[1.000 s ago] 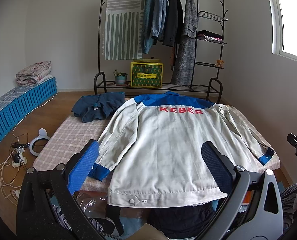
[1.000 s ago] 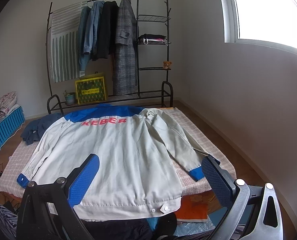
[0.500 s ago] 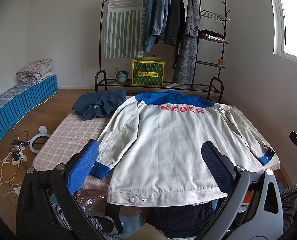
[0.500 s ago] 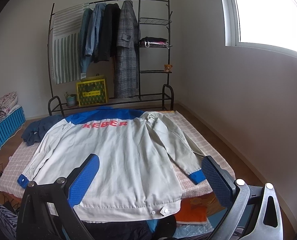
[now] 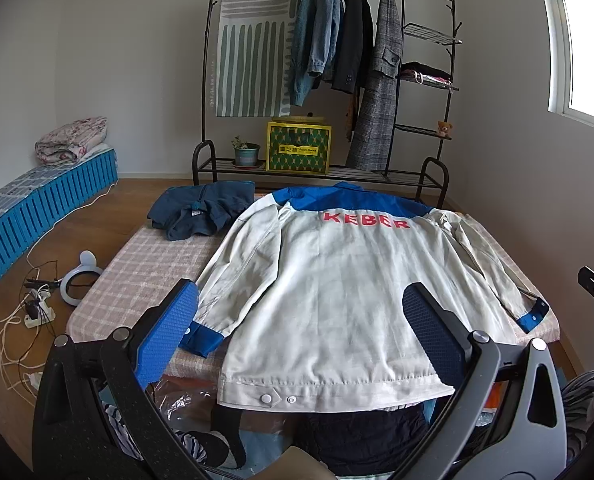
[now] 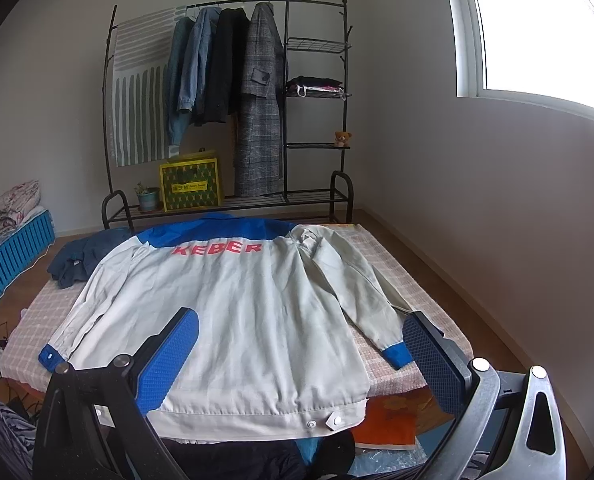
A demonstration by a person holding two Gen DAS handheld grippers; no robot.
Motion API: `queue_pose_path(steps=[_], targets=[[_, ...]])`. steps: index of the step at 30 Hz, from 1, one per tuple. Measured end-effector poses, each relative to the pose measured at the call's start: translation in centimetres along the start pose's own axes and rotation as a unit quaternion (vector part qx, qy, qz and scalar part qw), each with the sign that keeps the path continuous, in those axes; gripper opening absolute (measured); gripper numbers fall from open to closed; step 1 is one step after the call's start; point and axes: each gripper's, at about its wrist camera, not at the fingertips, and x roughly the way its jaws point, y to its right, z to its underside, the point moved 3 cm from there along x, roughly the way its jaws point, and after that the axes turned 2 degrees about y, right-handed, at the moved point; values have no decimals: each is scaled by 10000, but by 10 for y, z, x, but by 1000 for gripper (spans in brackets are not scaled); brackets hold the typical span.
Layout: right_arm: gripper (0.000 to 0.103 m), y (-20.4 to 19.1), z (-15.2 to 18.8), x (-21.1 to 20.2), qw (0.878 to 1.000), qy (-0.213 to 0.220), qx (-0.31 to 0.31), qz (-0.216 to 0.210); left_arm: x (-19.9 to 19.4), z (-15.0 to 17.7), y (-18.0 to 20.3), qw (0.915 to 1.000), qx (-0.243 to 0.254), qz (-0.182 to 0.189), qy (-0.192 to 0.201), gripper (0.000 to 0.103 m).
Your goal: Fold large clothes
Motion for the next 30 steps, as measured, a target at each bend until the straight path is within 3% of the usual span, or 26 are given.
queue_pose_path(steps=[30], targets=[[103, -4, -1, 1, 10000, -5, -26, -45, 2, 3, -4, 10000, -39, 15, -27, 103]])
